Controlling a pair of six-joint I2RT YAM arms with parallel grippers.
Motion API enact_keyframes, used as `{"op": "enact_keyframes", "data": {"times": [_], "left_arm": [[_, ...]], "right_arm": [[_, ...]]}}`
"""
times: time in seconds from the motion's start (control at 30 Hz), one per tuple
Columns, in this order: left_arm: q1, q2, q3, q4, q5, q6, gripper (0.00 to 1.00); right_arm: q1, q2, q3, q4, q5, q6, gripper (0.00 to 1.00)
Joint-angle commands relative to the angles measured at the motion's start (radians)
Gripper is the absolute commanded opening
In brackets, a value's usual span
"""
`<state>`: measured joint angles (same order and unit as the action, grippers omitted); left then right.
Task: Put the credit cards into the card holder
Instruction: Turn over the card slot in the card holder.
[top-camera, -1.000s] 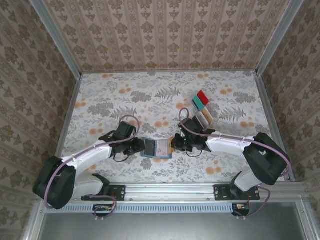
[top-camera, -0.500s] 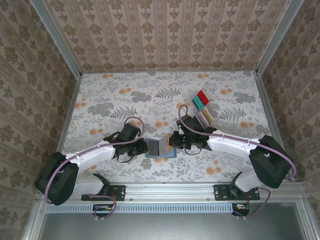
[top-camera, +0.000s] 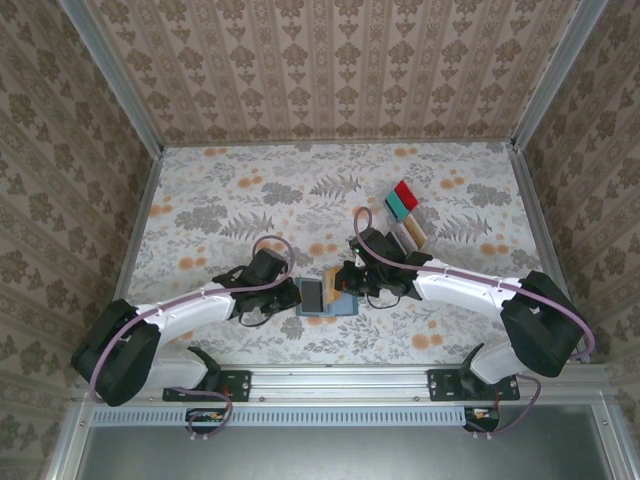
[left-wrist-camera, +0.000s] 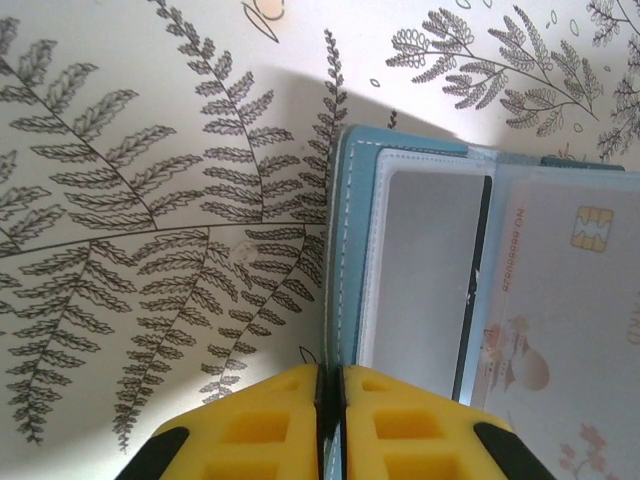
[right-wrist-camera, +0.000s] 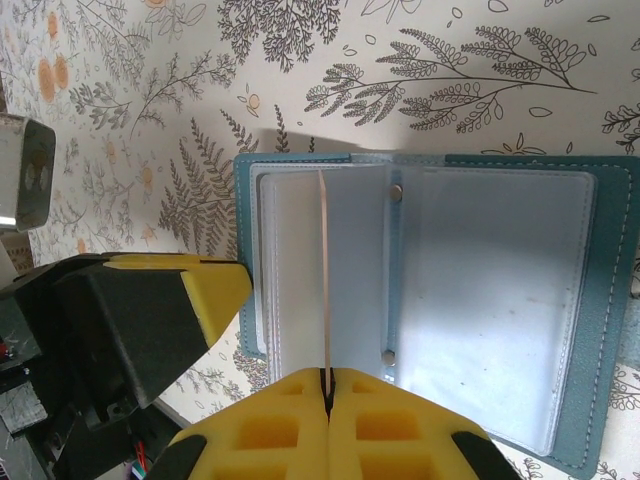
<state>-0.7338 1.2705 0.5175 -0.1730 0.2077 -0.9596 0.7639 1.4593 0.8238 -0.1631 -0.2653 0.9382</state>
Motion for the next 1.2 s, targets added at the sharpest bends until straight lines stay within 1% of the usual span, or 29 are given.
{"op": "enact_keyframes", "data": {"times": [0.0, 0.27, 0.33, 0.4, 0.5, 0.6, 0.67, 0.77, 0.83, 0.93, 1.0, 1.07, 1.13, 1.17], "left_arm": [[-0.01, 0.009, -0.005, 0.009, -0.02, -0.021, 0.12], [-0.013, 0.014, 0.005, 0.001, -0.02, -0.014, 0.08], [-0.013, 0.01, 0.004, -0.003, -0.025, -0.014, 0.08], [-0.013, 0.007, 0.003, -0.002, -0.027, -0.016, 0.08], [-0.013, 0.006, 0.002, 0.005, -0.022, -0.015, 0.08], [-0.013, 0.006, 0.007, 0.003, -0.022, -0.014, 0.07], [-0.013, 0.001, 0.007, -0.003, -0.026, -0.014, 0.07], [-0.015, -0.015, 0.004, -0.021, -0.045, -0.017, 0.07], [-0.015, -0.033, -0.004, -0.027, -0.057, -0.021, 0.07], [-0.013, -0.045, -0.008, -0.035, -0.061, -0.013, 0.09], [-0.015, -0.048, -0.008, -0.043, -0.067, -0.01, 0.12], [-0.014, -0.049, -0.008, -0.042, -0.068, -0.009, 0.16], [-0.014, -0.044, 0.0, -0.047, -0.067, -0.002, 0.23], [-0.015, -0.041, 0.006, -0.052, -0.069, 0.001, 0.23]], "right_arm": [[0.006, 0.001, 0.013, -0.007, -0.01, -0.004, 0.07], [0.006, 0.02, 0.023, -0.024, -0.008, 0.002, 0.06], [0.005, 0.006, 0.029, -0.066, 0.027, -0.011, 0.06], [0.005, -0.014, 0.02, -0.057, 0.038, -0.023, 0.06], [0.0, -0.018, 0.014, -0.032, 0.007, -0.017, 0.06], [0.001, 0.007, 0.035, -0.05, -0.02, -0.01, 0.05], [0.001, 0.0, 0.042, -0.096, 0.021, -0.009, 0.05], [-0.012, -0.045, 0.052, -0.208, 0.14, -0.02, 0.04], [-0.03, -0.104, 0.05, -0.277, 0.22, -0.024, 0.01], [-0.066, -0.186, 0.032, -0.322, 0.267, -0.05, 0.0], [-0.083, -0.241, 0.0, -0.287, 0.257, -0.061, 0.0], [-0.086, -0.277, -0.038, -0.209, 0.213, -0.075, 0.0], [-0.087, -0.269, -0.074, -0.102, 0.122, -0.079, 0.0], [-0.086, -0.252, -0.087, -0.056, 0.073, -0.074, 0.0]]}}
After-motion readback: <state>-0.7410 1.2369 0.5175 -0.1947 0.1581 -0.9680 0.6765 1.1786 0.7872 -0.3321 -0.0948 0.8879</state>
